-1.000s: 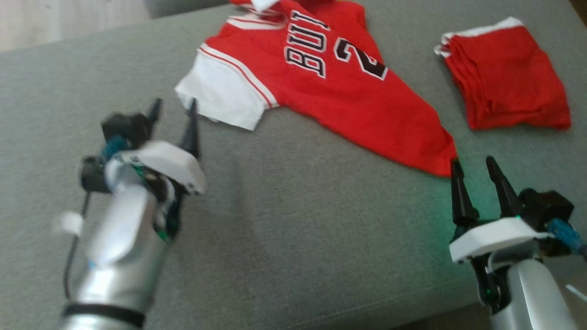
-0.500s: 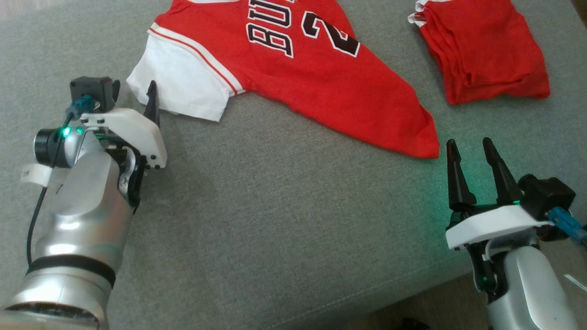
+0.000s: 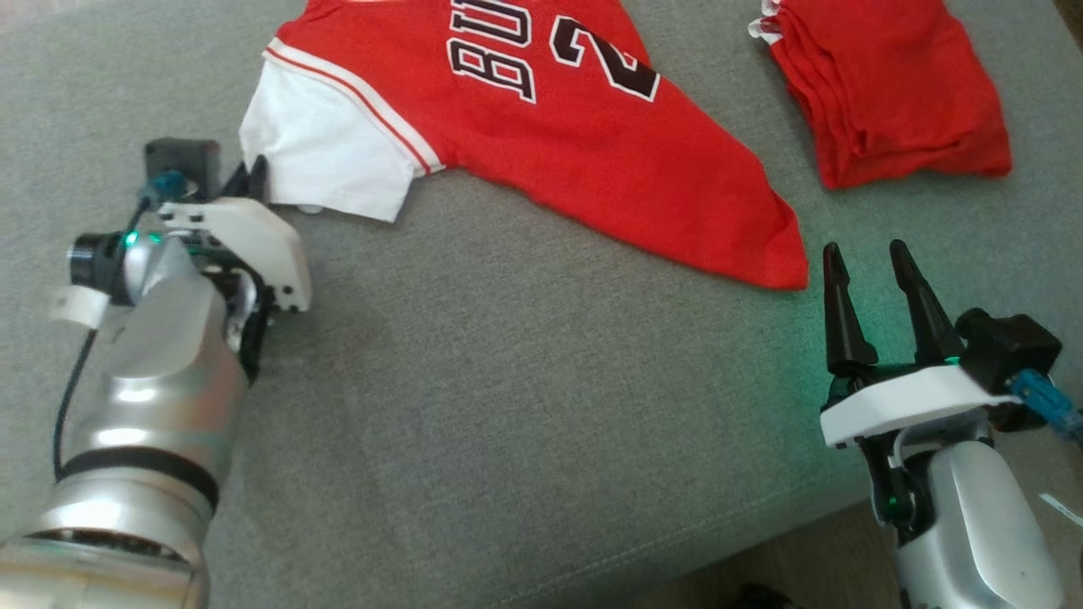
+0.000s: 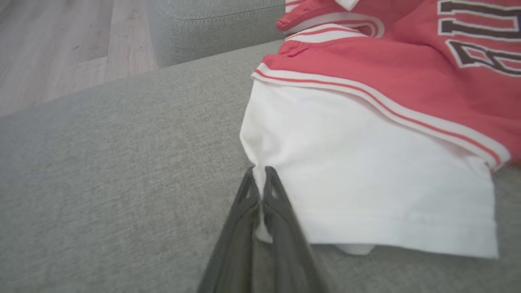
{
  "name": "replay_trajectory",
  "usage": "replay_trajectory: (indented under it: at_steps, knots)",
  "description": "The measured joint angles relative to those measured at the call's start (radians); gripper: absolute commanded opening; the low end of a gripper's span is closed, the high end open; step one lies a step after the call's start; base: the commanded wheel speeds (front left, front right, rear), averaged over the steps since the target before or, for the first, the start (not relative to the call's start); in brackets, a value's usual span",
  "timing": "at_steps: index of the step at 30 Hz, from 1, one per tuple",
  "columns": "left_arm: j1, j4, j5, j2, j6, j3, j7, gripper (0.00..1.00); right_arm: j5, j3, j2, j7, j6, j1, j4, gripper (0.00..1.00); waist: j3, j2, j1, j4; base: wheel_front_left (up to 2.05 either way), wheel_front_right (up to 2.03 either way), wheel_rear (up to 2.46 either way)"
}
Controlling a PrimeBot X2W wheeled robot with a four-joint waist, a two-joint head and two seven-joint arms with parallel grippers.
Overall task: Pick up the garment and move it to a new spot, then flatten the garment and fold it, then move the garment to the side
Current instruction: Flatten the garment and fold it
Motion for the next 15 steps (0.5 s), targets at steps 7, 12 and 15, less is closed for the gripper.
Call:
replay_trajectory:
  at_steps: [7,12,15]
  knots:
    - [0.02,-0.048,-0.031,-0.036,-0.012,0.021,-0.036,0.0,-0.003,-0.022,0.0,-0.008,0.0,0.0,0.005,1.0,-0.03,0.0,0.0,0.034,0.0,0.0,0.0]
    - [0.092,-0.215,-0.041,-0.049,-0.006,0.05,-0.036,0.0,-0.002,-0.021,0.0,-0.006,0.0,0.01,0.014,1.0,-0.057,0.0,0.0,0.072,0.0,0.0,0.0]
    - [0.153,-0.296,-0.04,-0.056,-0.002,0.061,-0.037,0.0,0.001,-0.02,0.0,0.004,0.0,0.023,0.04,1.0,-0.073,0.0,0.0,0.094,0.0,0.0,0.0]
